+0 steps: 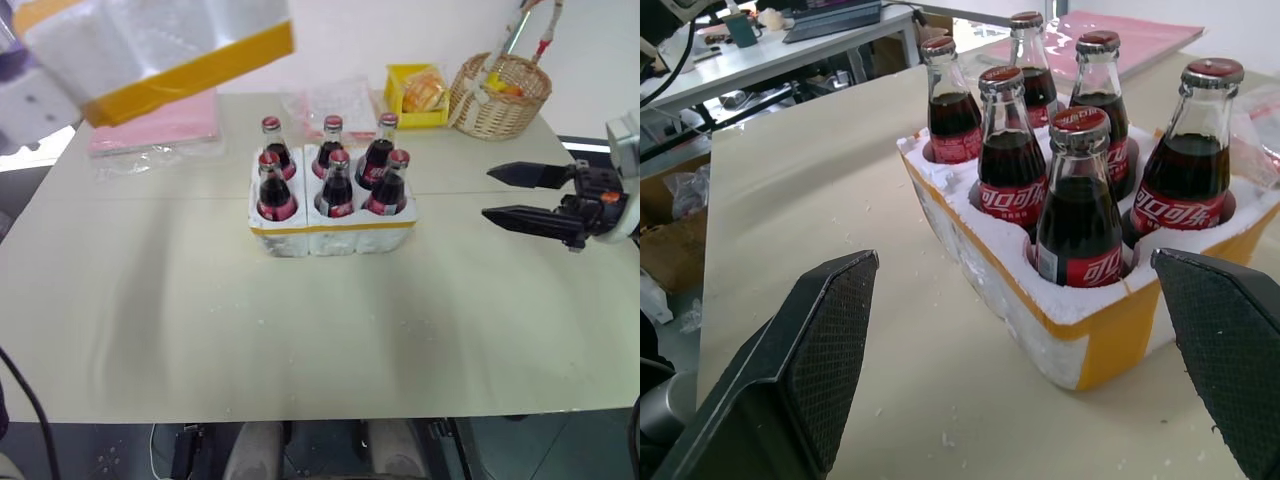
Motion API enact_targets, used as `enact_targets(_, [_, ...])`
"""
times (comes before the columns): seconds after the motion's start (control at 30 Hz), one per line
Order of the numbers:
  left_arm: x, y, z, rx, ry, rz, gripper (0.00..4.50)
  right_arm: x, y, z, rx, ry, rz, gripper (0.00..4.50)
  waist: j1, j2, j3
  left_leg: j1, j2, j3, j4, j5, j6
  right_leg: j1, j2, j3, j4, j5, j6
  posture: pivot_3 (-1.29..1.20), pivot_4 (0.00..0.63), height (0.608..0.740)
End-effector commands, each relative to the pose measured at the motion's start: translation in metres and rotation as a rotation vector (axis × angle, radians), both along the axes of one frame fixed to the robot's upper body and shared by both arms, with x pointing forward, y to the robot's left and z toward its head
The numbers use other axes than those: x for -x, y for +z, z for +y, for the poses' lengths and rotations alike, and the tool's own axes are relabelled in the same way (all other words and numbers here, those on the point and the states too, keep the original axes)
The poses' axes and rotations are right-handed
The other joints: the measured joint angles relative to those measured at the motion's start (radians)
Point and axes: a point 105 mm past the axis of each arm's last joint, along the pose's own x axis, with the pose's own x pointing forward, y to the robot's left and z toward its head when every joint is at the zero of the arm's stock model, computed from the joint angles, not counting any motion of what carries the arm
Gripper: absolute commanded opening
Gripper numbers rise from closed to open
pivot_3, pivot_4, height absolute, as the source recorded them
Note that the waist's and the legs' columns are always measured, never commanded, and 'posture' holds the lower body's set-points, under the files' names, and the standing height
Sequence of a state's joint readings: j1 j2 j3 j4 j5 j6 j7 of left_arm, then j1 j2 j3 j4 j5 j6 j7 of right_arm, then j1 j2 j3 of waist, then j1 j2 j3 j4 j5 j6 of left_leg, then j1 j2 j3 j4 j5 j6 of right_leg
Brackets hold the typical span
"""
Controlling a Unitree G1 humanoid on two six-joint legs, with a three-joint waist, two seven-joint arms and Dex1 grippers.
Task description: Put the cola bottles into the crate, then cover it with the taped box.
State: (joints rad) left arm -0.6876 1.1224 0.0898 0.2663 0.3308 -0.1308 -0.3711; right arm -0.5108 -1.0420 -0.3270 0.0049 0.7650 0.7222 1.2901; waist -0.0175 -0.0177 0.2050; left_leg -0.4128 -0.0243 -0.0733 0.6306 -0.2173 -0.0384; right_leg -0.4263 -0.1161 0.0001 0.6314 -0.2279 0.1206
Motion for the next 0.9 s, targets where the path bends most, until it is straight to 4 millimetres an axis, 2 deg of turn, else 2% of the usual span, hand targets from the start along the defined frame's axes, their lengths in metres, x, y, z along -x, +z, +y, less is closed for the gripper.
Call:
enact_targets(0.03, [0.002,0.012,-0.044,-0.044,-0.139,-0.005,0.43,0.005,0.012,-0.003,0.001,-0.013,-0.062,4.5,0.002,0.0,0.0,0.0,0.0,0.0,0.0,0.0,0.0,0.0,0.0,0.0,0.0,0.0,0.0,0.0,0.15,0.738])
enact_targets(0.27, [-0.001,0.004,-0.102,-0.15,-0.262,0.019,0.43,0.006,0.011,-0.002,-0.017,-0.02,-0.059,4.5,0.001,0.0,0.0,0.0,0.0,0.0,0.001,0.0,0.0,0.0,0.0,0.0,0.0,0.0,0.0,0.0,0.15,0.738])
enact_targets(0.33, [-0.004,0.002,-0.111,-0.144,-0.271,0.013,0.43,0.006,0.012,-0.001,-0.026,-0.02,-0.061,4.5,0.003,0.0,0.0,0.0,0.0,0.0,0.001,0.0,0.0,0.0,0.0,0.0,0.0,0.0,0.0,0.0,0.15,0.738])
enact_targets(0.47, [-0.013,-0.017,-0.128,-0.258,-0.285,0.034,0.43,0.006,0.016,0.0,-0.043,-0.022,-0.068,4.5,0.001,0.0,0.0,0.0,0.0,0.0,0.001,0.0,0.0,0.001,0.0,0.001,0.0,0.0,0.001,0.0,0.15,0.738])
enact_targets(0.63, [-0.021,-0.035,-0.132,-0.29,-0.272,0.075,0.43,0.008,0.017,0.0,-0.05,-0.03,-0.07,4.5,0.002,0.0,0.0,0.0,0.0,0.0,0.002,0.0,0.0,0.001,0.001,0.001,0.0,0.0,0.001,0.0,0.15,0.738])
enact_targets(0.7, [-0.021,-0.047,-0.137,-0.298,-0.294,0.106,0.43,0.01,0.017,0.0,-0.054,-0.033,-0.069,4.5,0.002,0.0,0.0,0.0,0.0,0.0,0.002,0.0,0.0,0.001,0.001,0.001,0.0,0.0,0.001,0.0,0.15,0.738])
enact_targets(0.83, [-0.021,-0.056,-0.138,-0.326,-0.279,0.11,0.43,0.01,0.015,0.0,-0.06,-0.04,-0.068,4.5,0.004,0.0,0.0,0.0,0.0,0.0,0.002,0.0,0.0,0.001,0.001,0.001,0.0,0.0,0.001,0.0,0.15,0.738])
enact_targets(0.9, [-0.019,-0.067,-0.14,-0.368,-0.279,0.119,0.43,0.011,0.015,0.0,-0.061,-0.04,-0.069,4.5,0.003,0.0,0.0,0.0,0.0,0.0,0.002,0.0,0.0,0.001,0.001,0.001,0.0,0.0,0.001,0.0,0.15,0.738])
